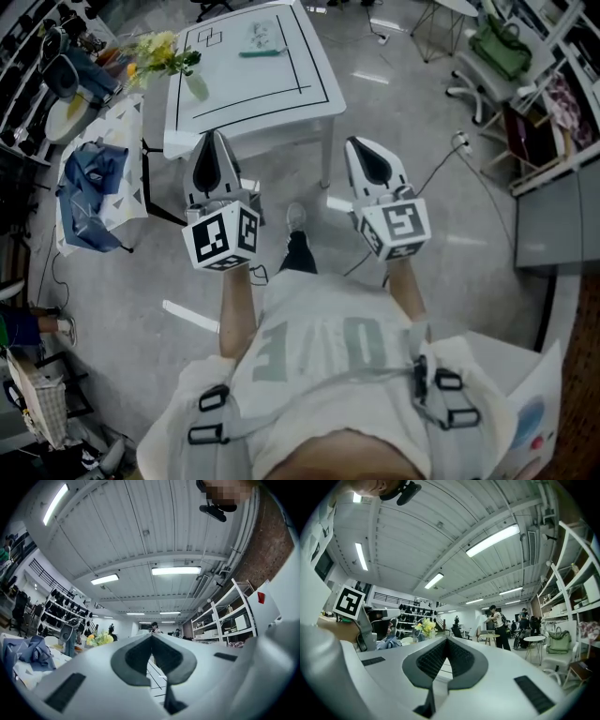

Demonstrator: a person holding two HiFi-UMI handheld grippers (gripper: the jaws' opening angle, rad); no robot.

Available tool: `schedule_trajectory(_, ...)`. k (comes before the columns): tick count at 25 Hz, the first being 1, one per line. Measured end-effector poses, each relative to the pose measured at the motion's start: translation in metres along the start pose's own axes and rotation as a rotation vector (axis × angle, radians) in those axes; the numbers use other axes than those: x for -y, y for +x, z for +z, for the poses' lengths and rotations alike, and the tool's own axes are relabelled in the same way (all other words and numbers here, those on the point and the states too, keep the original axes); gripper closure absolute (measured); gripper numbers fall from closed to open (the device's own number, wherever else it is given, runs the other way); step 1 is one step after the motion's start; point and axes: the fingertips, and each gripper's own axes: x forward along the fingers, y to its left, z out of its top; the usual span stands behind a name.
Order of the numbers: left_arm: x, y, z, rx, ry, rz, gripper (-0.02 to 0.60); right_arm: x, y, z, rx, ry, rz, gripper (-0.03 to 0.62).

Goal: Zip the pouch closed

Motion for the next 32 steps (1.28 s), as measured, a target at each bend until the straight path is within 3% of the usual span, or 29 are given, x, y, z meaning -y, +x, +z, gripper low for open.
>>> schedule_trajectory(13,-0.049,0.188,-0.059,-0.084,-0.032,-0.068,0.574,0.053,0.195,-0.008,-0.097,-0.03,0.005,0.588)
schedule_trajectory(22,-0.089,0.311,-0.091,-0.123,-0.048,-0.103,0.574,0.076,0.333,-0.009,-0.124,0.011,-0.026,0.588)
schedule_trajectory(26,-0.099,0.345,-0.102,-0.136,-0.06,-0.098,0.574,0.08,0.371,-0.008,-0.114,0.032,-0.022,0.588)
schedule_trajectory(32,-0.1,0.357,-0.123,-0.186,-0.081,-0.091,0.574,0.081,0.391,-0.014,-0.12,0.043,-0.024,0.588)
